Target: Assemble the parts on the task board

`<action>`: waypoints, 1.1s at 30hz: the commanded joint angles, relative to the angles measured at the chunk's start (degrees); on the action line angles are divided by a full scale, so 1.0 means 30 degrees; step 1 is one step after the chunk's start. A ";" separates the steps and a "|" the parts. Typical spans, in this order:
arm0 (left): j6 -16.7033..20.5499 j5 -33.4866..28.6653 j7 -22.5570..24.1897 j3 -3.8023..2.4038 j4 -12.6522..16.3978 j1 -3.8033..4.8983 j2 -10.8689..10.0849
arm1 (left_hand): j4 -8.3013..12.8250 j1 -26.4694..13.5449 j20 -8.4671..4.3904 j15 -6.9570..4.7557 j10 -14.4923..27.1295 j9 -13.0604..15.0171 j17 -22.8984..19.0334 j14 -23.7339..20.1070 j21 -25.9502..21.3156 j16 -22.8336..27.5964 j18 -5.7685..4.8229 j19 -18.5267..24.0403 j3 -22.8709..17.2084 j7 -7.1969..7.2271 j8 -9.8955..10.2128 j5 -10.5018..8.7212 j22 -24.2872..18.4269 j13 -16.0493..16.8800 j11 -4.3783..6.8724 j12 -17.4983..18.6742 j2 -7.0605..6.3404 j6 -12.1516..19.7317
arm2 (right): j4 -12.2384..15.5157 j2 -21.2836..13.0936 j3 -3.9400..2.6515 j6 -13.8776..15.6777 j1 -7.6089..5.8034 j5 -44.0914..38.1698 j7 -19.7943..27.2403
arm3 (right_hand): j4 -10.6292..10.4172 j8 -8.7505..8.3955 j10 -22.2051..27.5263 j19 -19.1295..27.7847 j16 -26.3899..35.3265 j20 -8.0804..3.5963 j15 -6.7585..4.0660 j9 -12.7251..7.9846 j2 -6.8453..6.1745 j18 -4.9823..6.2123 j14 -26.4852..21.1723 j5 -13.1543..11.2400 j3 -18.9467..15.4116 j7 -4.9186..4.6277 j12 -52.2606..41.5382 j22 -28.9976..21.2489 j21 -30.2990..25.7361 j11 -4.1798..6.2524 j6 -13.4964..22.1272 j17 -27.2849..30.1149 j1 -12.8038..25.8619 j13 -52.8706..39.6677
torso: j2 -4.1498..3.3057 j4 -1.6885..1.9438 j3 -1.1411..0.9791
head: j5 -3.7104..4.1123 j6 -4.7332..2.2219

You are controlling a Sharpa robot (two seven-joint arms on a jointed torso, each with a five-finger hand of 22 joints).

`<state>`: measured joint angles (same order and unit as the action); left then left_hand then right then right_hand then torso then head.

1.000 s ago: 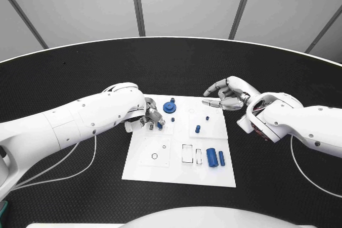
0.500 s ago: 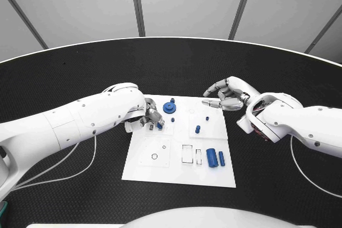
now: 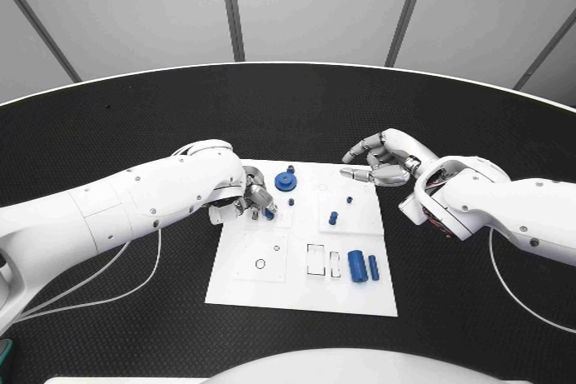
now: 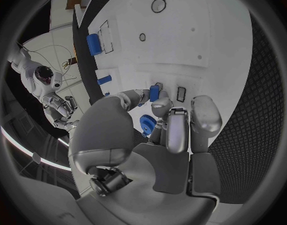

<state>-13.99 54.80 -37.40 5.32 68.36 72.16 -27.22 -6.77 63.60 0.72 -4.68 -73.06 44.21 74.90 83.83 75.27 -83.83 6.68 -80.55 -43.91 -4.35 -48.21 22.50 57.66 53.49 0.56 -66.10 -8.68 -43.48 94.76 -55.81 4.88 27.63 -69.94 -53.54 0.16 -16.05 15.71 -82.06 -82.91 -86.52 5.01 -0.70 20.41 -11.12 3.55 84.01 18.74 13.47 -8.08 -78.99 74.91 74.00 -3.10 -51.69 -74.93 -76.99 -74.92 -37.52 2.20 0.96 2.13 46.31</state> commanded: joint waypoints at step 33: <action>-0.0474 0.0229 -0.0152 0.0001 -0.0033 0.0000 -0.0102 | 0.2349 0.0482 0.0131 -0.0029 -0.0233 -0.0023 0.2029 0.1194 -0.0050 0.0084 -0.0260 0.0032 -0.2193 0.0258 -0.0112 0.0086 0.0103 0.0143 0.0170 -0.0259 0.0046 -0.0115 | -0.0026 0.0005 0.0000 -0.0015 0.0000 0.0000 0.0010 | 0.0008 0.0124 -0.0070 -0.0008 0.0100 -0.0132 -0.0184 -0.0029 -0.0008 0.0169 0.1406 0.0139 0.0117 0.0038 -0.0054 0.0434 -0.0091 0.0017 -0.0021 -0.2381 -0.0173 -0.1723 | 0.0002 -0.0006 -0.0017 | -0.0044 0.0089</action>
<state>-15.39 55.49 -37.85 5.32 68.25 72.16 -27.52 -6.75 64.00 0.72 -4.68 -73.39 44.01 74.90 83.83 75.23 -83.83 6.69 -80.55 -43.91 -3.65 -48.62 22.36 57.88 53.87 1.05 -66.78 -9.07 -43.62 94.68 -55.79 4.88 27.59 -69.94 -53.54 0.20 -16.05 15.71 -82.06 -82.92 -86.52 5.01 -0.70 20.41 -11.12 3.55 84.01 19.02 13.47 -8.08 -78.99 74.91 74.00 -3.10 -51.69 -74.91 -76.99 -74.91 -37.51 2.16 0.90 1.98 46.56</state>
